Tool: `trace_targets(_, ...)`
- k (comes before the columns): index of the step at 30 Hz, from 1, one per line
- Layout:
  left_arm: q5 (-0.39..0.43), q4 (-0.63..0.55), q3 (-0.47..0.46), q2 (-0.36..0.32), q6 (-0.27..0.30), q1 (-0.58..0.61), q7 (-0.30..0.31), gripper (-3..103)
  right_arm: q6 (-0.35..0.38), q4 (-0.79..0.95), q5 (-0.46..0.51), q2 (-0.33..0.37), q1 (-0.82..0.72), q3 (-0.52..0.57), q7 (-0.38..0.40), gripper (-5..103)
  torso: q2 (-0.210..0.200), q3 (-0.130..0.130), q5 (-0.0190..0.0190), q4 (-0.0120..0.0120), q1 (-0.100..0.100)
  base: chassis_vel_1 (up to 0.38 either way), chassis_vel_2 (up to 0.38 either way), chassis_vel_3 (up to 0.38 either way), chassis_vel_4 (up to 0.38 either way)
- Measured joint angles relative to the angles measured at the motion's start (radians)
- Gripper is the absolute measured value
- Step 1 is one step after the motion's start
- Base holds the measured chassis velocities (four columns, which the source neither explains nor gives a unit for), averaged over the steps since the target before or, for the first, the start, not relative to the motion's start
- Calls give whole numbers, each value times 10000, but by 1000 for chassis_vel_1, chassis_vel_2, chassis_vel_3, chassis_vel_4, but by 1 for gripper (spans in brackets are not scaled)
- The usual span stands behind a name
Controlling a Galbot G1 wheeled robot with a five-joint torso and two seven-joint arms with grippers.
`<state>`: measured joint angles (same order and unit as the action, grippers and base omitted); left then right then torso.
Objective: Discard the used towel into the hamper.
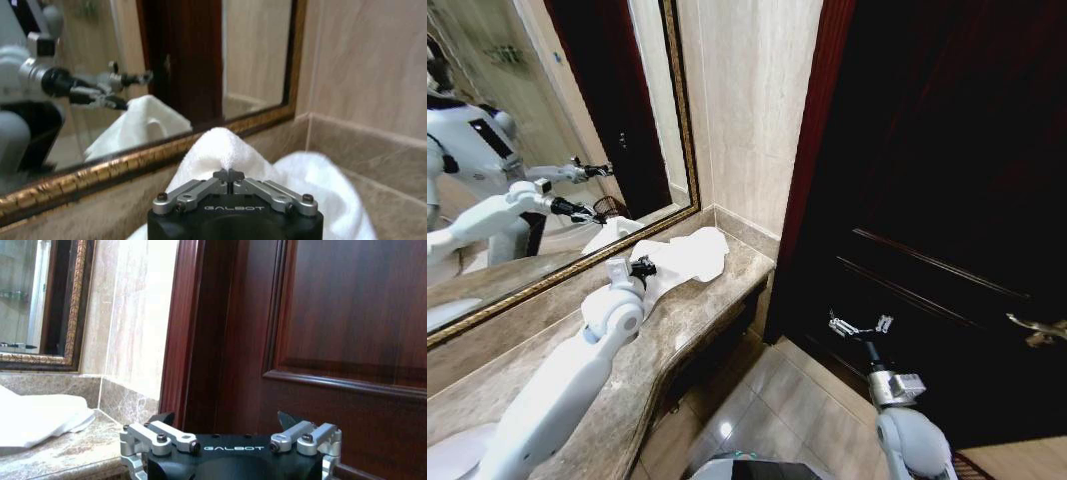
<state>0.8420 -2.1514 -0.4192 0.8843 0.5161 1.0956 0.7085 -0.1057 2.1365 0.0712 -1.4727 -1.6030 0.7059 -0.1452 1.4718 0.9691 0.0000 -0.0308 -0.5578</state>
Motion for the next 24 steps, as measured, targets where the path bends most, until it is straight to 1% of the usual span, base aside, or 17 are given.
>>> trace_targets(1,-221,-238,-153,41,-227,268,-206,0,0,3,4,9,-6,17,1,100,43,23,0,-1,-18,0,0,0,0)
trace_targets(2,-221,-238,-153,41,-227,268,-206,0,0,3,4,9,-6,17,1,100,43,23,0,-1,-18,0,0,0,0)
trace_targets(5,-513,-997,-508,88,-554,729,-562,0,-3,20,24,28,-24,49,6,100,83,46,1,-1,-35,0,0,0,0)
trace_targets(6,-513,-997,-508,88,-554,729,-562,0,-3,20,24,28,-24,49,6,100,83,46,1,-1,-35,0,0,0,0)
trace_targets(9,-912,-1759,-854,-62,-973,1032,-1255,0,-21,42,64,32,-48,82,8,100,82,48,0,0,-37,0,0,0,0)
trace_targets(10,-920,-1976,-963,-150,-1050,1092,-1416,0,-28,46,75,31,-60,90,9,100,78,46,1,0,-36,0,0,0,0)
trace_targets(11,-920,-1976,-963,-150,-1050,1092,-1416,0,-28,46,75,31,-60,90,9,100,78,46,1,0,-36,0,0,0,0)
trace_targets(13,-718,-2486,-1259,-343,-1164,1236,-1672,0,-59,49,84,15,-84,122,9,100,64,38,1,0,-30,0,0,0,0)
trace_targets(14,-718,-2486,-1259,-343,-1164,1236,-1672,0,-59,49,84,15,-84,122,9,100,64,38,1,0,-30,0,0,0,0)
trace_targets(16,-396,-2952,-1547,-439,-1176,1369,-1760,0,-159,-44,82,-38,-61,199,8,100,47,29,0,0,-21,0,0,0,0)
trace_targets(18,-292,-3090,-1616,-449,-1170,1415,-1785,0,-190,-84,81,-53,-48,225,9,100,43,26,1,0,-19,0,0,0,0)
trace_targets(19,-94,-3328,-1713,-462,-1173,1494,-1885,0,-227,-122,82,-64,-36,261,17,100,34,22,1,-1,-16,0,0,0,0)
trace_targets(21,151,-3503,-1772,-458,-1330,1559,-2111,0,-264,-129,89,-68,-42,297,29,100,25,17,1,-1,-12,0,0,0,0)
trace_targets(22,236,-3561,-1788,-406,-1552,1638,-2334,0,-296,-112,93,-78,-56,331,45,100,18,13,2,0,-8,0,0,0,0)
trace_targets(23,236,-3561,-1788,-406,-1552,1638,-2334,0,-296,-112,93,-78,-56,331,45,100,18,13,2,0,-8,0,0,0,0)
trace_targets(24,247,-3566,-1797,-314,-1683,1742,-2468,0,-316,-42,99,-101,-69,377,61,100,12,10,3,0,-6,0,0,0,0)
